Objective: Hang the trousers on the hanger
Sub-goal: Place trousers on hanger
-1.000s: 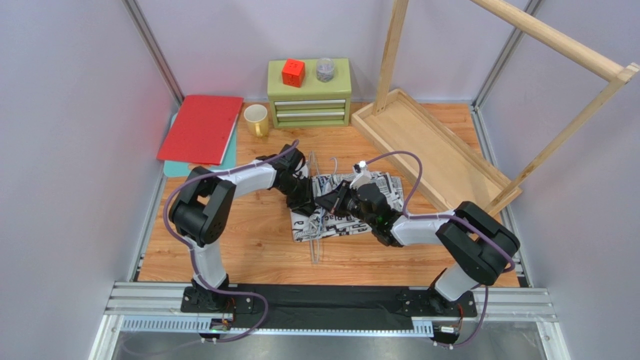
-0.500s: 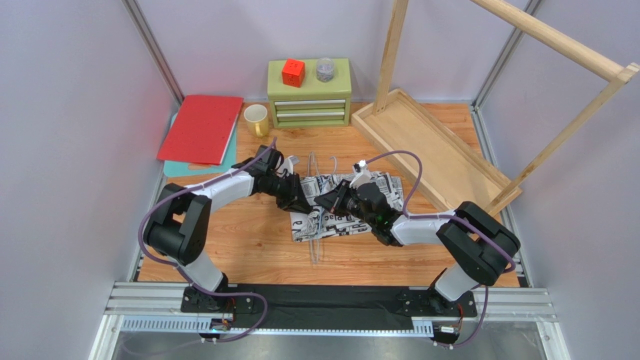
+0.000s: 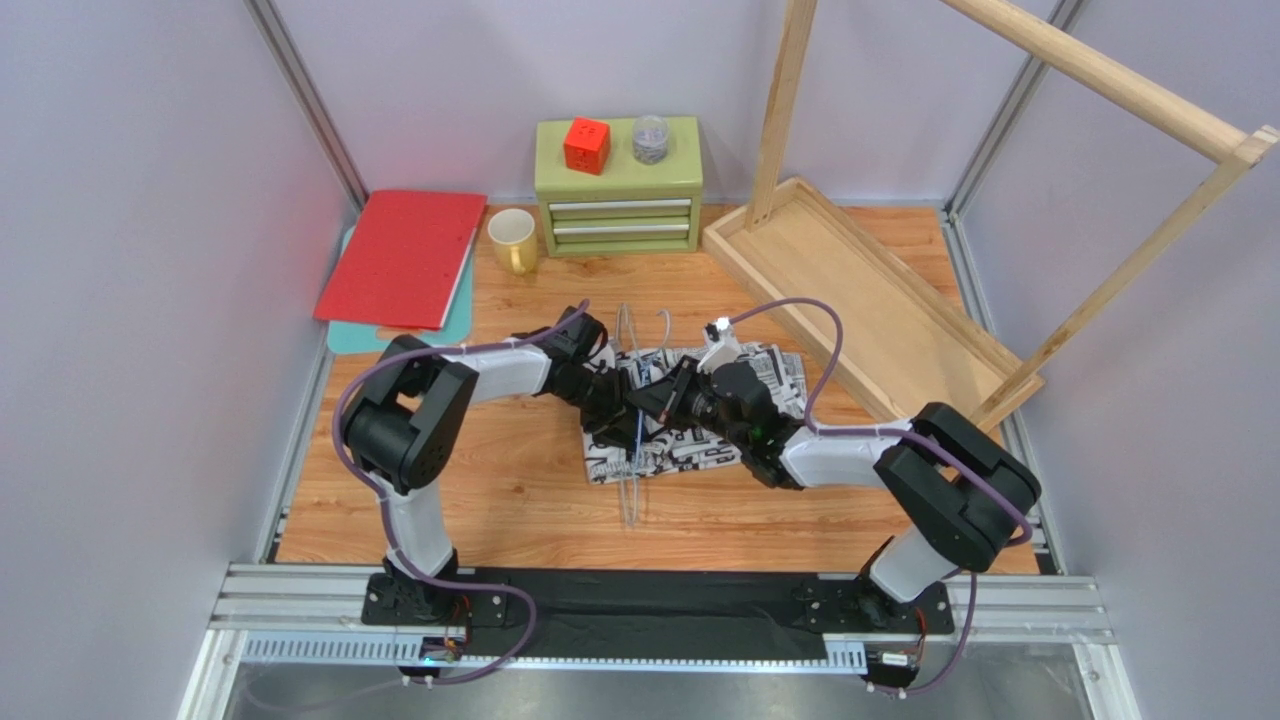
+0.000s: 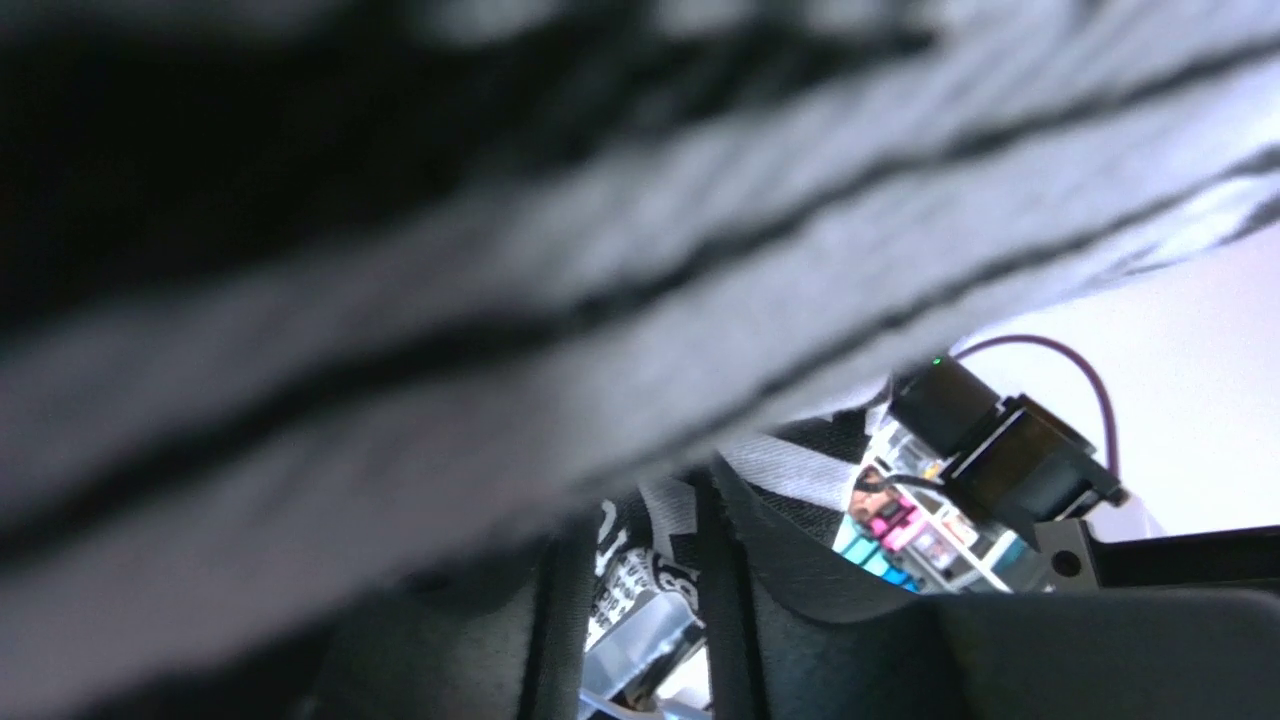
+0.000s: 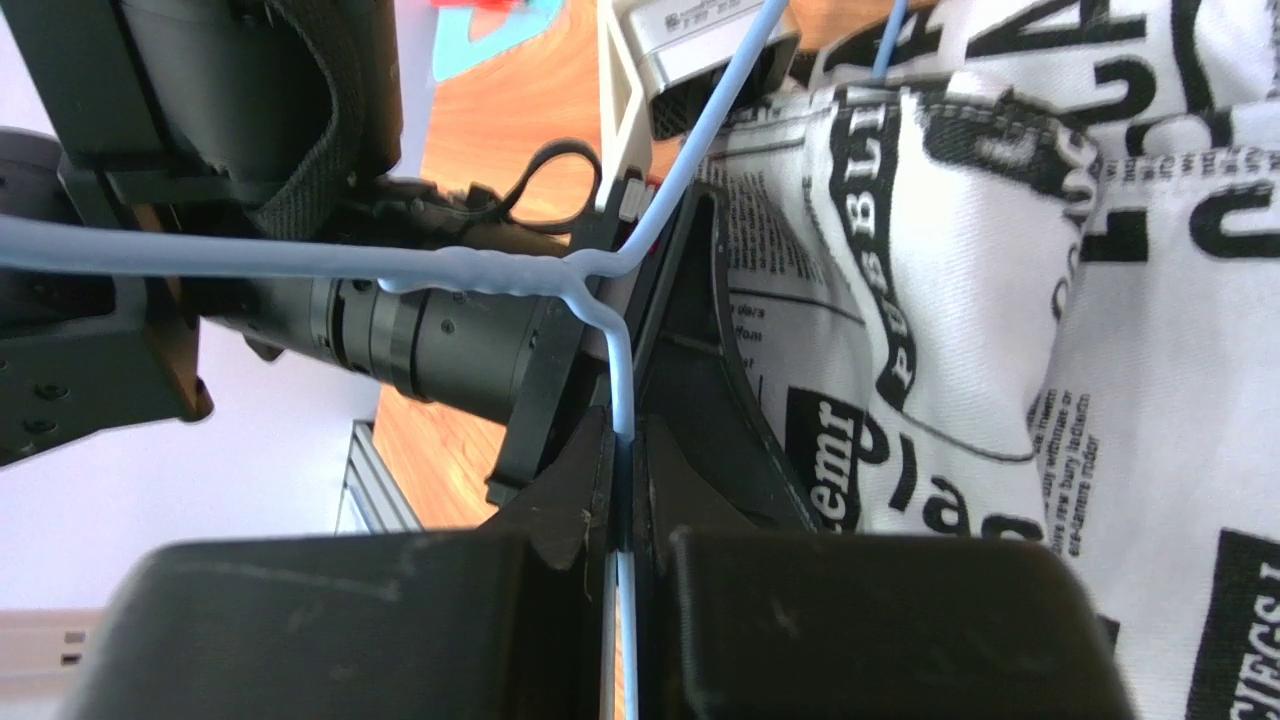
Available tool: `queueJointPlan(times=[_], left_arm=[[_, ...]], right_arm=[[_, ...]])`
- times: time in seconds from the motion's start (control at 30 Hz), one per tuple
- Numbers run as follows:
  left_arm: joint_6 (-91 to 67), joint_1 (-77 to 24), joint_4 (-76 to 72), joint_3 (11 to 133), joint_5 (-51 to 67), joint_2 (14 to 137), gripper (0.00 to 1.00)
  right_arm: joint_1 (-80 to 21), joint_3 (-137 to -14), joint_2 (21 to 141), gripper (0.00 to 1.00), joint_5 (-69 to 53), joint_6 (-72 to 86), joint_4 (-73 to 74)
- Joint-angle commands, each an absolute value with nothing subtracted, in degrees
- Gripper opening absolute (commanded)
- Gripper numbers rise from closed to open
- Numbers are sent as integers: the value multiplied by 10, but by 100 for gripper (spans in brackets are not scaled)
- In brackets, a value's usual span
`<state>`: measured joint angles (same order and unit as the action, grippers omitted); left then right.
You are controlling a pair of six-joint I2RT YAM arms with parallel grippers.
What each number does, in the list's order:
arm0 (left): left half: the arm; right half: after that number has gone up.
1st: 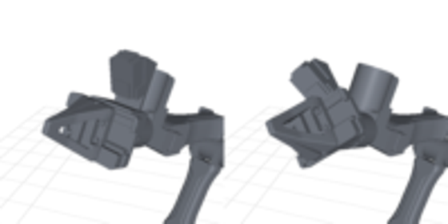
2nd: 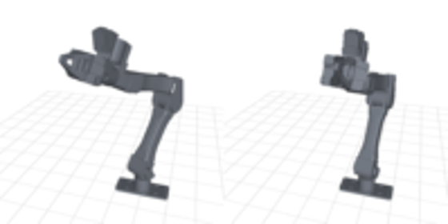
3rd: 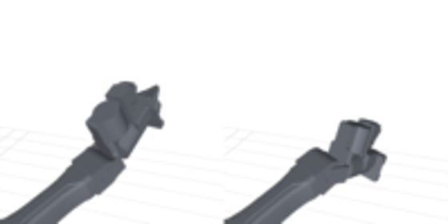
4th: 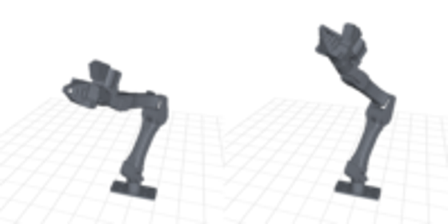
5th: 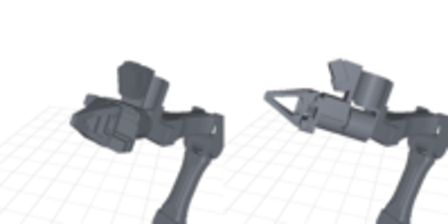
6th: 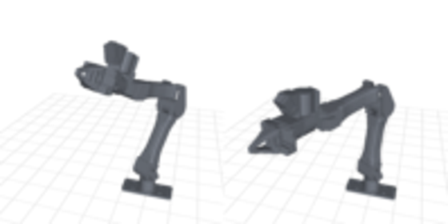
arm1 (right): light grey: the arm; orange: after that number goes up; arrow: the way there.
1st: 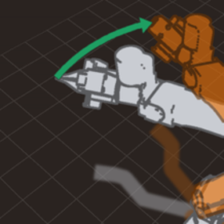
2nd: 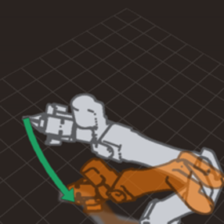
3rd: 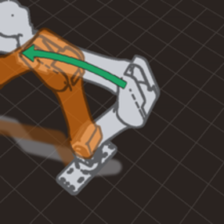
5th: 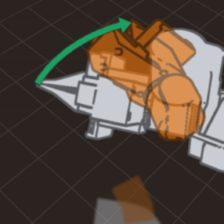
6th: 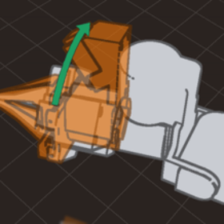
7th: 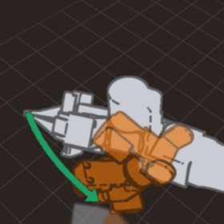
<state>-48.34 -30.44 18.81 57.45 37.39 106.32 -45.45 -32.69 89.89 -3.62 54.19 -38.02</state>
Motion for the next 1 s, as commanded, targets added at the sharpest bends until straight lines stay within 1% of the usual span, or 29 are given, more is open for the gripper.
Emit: queueJointPlan(times=[0.0, 0.03, 0.07, 0.1, 0.13, 0.17, 0.2, 0.23, 0.3, 0.33, 0.37, 0.43, 0.53, 0.6, 0.63, 0.67, 0.73, 0.77, 0.8, 0.83, 0.87, 0.9, 0.93, 0.97], left_arm=[[-453, -288, 235, 575, 335, 1009, 45], [-440, -280, 243, 560, 346, 954, 47], [-426, -270, 256, 555, 345, 927, 59], [-391, -248, 311, 554, 338, 899, 69], [-371, -237, 344, 556, 302, 855, 81], [-353, -225, 368, 554, 290, 833, 88], [-326, -194, 372, 543, 305, 812, 89], [-317, -180, 372, 526, 303, 774, 89], [-294, -159, 351, 513, 302, 742, 91], [-281, -156, 343, 504, 299, 715, 93], [-281, -150, 335, 499, 296, 702, 98], [-296, -132, 300, 476, 319, 679, 99], [-296, -113, 295, 474, 323, 669, 99], [-297, -91, 297, 469, 335, 664, 100], [-295, -83, 297, 467, 346, 657, 99], [-294, -74, 297, 464, 350, 651, 100], [-291, -46, 298, 454, 345, 633, 100], [-294, -22, 285, 447, 348, 627, 100], [-301, -8, 269, 438, 386, 621, 100], [-305, -4, 259, 423, 399, 617, 100], [-308, 23, 253, 420, 403, 619, 100], [-313, 30, 252, 418, 408, 621, 100], [-315, 37, 250, 414, 415, 627, 100], [-319, 47, 231, 410, 424, 631, 99]], right_arm=[[-456, -371, 889, 0, -34, 535, -346], [-456, -375, 886, 0, -33, 531, -330], [-455, -380, 885, 0, -32, 521, -320], [-456, -389, 887, 0, -31, 516, -312], [-456, -395, 889, 0, -35, 509, -298], [-456, -400, 893, 0, -37, 498, -293], [-458, -409, 901, 0, -43, 486, -289], [-459, -414, 904, 0, -43, 476, -280], [-463, -429, 911, 0, -51, 446, -268], [-466, -445, 912, 1, -52, 439, -252], [-468, -454, 914, 0, -51, 431, -247], [-475, -465, 919, 0, -45, 417, -239], [-493, -498, 937, 11, -26, 397, -206], [-512, -525, 945, 15, -2, 389, -185], [-518, -536, 952, 20, -1, 388, -165], [-523, -545, 962, 26, -1, 388, -160], [-537, -569, 974, 36, -1, 390, -150], [-542, -579, 987, 48, -1, 390, -145], [-547, -593, 992, 52, -2, 390, -141], [-547, -598, 998, 54, -3, 392, -139], [-547, -601, 1002, 62, -3, 397, -139], [-546, -607, 1006, 67, -6, 395, -139], [-545, -611, 1006, 71, -10, 389, -132], [-540, -613, 1005, 72, -13, 380, -127]])
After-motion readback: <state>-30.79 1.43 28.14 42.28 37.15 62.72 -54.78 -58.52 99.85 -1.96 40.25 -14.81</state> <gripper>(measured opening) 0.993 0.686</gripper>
